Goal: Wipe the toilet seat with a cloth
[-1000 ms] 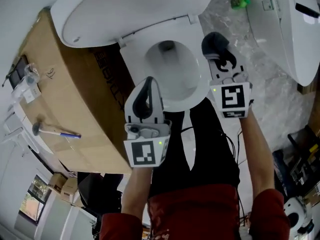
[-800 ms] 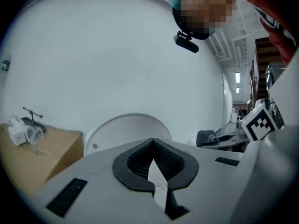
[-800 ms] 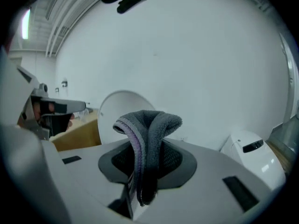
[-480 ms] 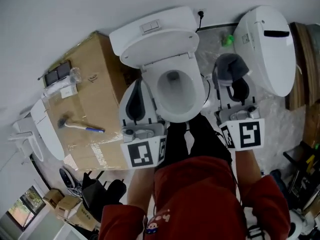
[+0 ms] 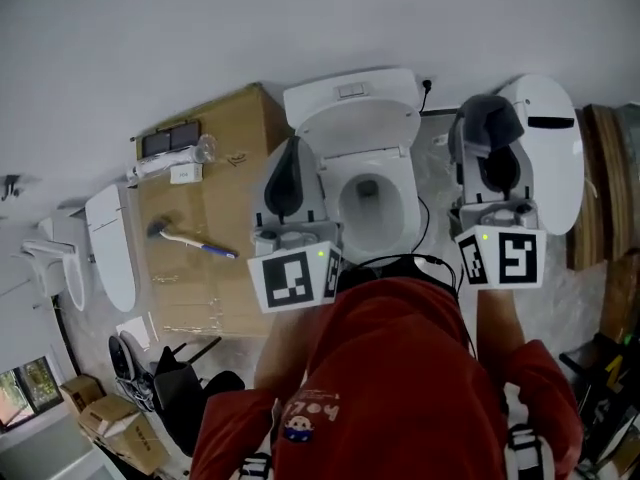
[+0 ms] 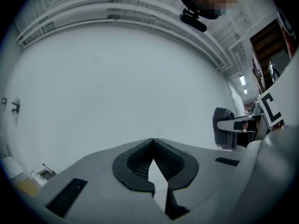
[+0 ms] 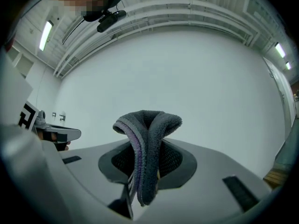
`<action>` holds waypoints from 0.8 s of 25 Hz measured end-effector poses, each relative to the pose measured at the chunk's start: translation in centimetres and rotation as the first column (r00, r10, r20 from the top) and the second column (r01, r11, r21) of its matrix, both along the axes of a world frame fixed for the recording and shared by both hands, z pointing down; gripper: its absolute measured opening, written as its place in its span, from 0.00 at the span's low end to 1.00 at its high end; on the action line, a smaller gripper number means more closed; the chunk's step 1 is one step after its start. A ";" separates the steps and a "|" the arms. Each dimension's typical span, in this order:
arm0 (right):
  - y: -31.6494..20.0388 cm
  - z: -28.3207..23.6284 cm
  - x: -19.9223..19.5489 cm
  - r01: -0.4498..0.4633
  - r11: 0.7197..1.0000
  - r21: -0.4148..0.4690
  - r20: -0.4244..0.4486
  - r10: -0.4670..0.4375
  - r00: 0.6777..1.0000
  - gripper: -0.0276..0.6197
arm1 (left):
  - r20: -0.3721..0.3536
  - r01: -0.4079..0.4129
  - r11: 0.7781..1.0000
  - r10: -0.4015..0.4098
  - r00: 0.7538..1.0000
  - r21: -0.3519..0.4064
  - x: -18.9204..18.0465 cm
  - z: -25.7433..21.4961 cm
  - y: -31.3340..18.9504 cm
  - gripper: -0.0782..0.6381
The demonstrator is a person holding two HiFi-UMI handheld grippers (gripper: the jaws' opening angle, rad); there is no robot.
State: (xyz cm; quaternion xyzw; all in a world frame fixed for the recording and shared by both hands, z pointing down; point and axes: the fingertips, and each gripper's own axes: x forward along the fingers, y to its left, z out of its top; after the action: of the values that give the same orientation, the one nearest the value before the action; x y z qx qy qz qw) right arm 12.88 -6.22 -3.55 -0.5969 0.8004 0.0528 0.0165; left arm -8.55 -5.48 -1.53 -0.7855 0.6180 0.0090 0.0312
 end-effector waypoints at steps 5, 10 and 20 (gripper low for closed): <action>0.7 -2.9 -0.6 0.004 0.998 0.059 -0.010 -0.003 1.000 0.18 | 0.001 -0.011 0.999 0.011 1.000 0.053 0.0 -2.9 0.8 0.13; 0.6 -3.6 -0.8 -0.004 0.997 0.081 -0.033 0.006 0.999 0.18 | 0.007 -0.039 0.997 0.039 0.999 0.073 0.7 -3.8 0.6 0.13; 1.2 -4.0 0.0 -0.033 0.996 0.088 -0.036 0.036 0.999 0.18 | -0.022 -0.036 0.994 0.038 0.999 0.104 1.8 -5.2 0.4 0.13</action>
State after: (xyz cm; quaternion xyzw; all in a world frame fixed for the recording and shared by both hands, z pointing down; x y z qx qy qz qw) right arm 12.86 -5.00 -7.55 -0.6082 0.7871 0.0992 0.0269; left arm -6.77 -5.07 -6.71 -0.7939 0.6025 0.0509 0.0645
